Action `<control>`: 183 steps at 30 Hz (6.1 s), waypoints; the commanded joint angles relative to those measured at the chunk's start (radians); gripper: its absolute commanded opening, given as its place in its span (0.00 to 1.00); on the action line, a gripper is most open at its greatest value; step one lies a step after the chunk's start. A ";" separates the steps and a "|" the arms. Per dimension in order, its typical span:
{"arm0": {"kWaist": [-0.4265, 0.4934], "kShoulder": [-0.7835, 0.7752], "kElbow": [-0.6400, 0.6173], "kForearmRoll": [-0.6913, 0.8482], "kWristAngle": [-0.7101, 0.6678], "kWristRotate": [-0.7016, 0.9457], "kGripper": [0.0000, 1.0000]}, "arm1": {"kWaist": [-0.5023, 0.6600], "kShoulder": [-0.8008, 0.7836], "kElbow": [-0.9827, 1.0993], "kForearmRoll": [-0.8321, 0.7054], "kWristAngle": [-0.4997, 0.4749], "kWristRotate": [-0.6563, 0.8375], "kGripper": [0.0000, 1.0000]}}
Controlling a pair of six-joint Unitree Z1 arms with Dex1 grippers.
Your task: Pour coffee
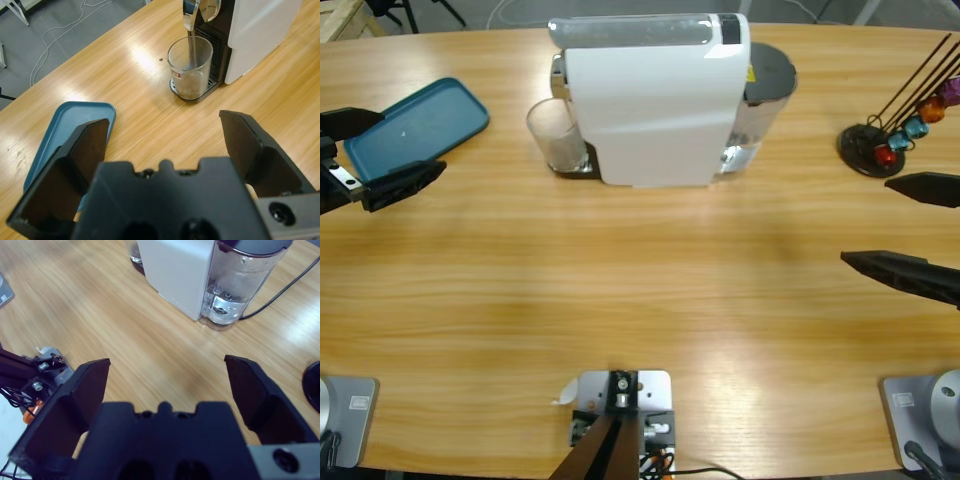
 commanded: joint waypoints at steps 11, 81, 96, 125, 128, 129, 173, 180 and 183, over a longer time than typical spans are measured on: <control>-0.008 0.034 0.044 -0.010 -0.024 -0.008 0.95 | 0.008 0.011 0.044 -0.015 0.013 0.015 1.00; 0.246 0.616 -0.144 -0.398 -0.440 -0.072 0.94 | 0.008 0.062 0.067 -0.067 -0.088 0.021 1.00; 0.246 0.704 -0.145 -0.457 -0.455 -0.075 0.94 | 0.008 0.058 0.068 -0.067 -0.088 0.021 1.00; 0.249 0.821 -0.196 -0.498 -0.500 -0.073 0.22 | 0.008 0.060 0.069 -0.067 -0.090 0.021 1.00; 0.249 0.805 -0.181 -0.498 -0.503 -0.075 0.22 | 0.008 0.059 0.069 -0.067 -0.090 0.021 1.00; 0.249 0.795 -0.171 -0.498 -0.502 -0.075 0.22 | 0.008 0.059 0.069 -0.067 -0.090 0.021 1.00; 0.822 0.812 0.010 -0.716 -0.378 -0.188 0.52 | 0.008 0.057 0.071 -0.069 -0.090 0.021 1.00; 0.826 0.816 0.037 -0.716 -0.428 -0.195 0.97 | 0.008 0.054 0.071 -0.069 -0.090 0.021 1.00; 0.826 0.800 0.048 -0.716 -0.426 -0.195 1.00 | 0.008 0.052 0.071 -0.069 -0.089 0.021 1.00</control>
